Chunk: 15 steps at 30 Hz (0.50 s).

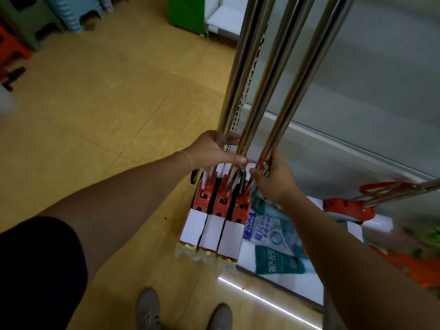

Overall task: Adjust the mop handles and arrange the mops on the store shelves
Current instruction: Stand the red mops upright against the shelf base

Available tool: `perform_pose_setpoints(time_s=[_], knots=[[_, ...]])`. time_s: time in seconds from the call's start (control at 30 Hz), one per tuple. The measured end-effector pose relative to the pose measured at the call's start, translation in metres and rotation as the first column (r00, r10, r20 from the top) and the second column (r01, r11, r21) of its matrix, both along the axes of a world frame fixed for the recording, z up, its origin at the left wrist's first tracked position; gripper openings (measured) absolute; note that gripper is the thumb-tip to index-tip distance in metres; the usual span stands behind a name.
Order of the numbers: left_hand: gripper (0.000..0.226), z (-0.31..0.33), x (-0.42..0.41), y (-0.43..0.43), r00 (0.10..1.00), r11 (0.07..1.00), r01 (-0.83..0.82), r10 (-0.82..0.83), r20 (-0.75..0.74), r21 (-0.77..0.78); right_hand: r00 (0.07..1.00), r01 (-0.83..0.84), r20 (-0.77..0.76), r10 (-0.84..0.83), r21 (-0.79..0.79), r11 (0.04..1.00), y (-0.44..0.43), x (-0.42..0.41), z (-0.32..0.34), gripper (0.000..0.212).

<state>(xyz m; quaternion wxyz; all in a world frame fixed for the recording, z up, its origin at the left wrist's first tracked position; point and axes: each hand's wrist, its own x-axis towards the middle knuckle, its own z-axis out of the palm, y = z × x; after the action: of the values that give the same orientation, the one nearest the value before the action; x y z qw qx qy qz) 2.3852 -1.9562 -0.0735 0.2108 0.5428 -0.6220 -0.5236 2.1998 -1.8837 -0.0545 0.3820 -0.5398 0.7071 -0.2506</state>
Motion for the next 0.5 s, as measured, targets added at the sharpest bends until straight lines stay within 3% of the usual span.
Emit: perform_pose_setpoints(time_s=[0.1, 0.2, 0.4, 0.5], knots=[[0.053, -0.003, -0.003, -0.002, 0.997, 0.999, 0.019, -0.016, 0.071, -0.039, 1.000, 0.020, 0.016, -0.019, -0.056, 0.998, -0.001, 0.006, -0.007, 0.043], [0.030, -0.006, -0.006, -0.001, 0.995, 0.996, 0.045, -0.038, 0.094, -0.077, 0.998, 0.062, 0.033, -0.059, -0.083, 0.995, 0.000, 0.011, -0.012, 0.047], [0.044, -0.009, -0.007, 0.004, 0.992, 0.988, 0.079, -0.065, 0.106, -0.131, 0.995, 0.087, -0.046, -0.090, -0.050, 0.995, 0.002, 0.009, -0.012, 0.043], [0.027, -0.007, -0.006, 0.011, 0.993, 0.983, 0.106, -0.097, 0.067, -0.146, 0.996, 0.038, -0.078, -0.040, -0.019, 0.999, 0.005, 0.004, -0.012, 0.051]])
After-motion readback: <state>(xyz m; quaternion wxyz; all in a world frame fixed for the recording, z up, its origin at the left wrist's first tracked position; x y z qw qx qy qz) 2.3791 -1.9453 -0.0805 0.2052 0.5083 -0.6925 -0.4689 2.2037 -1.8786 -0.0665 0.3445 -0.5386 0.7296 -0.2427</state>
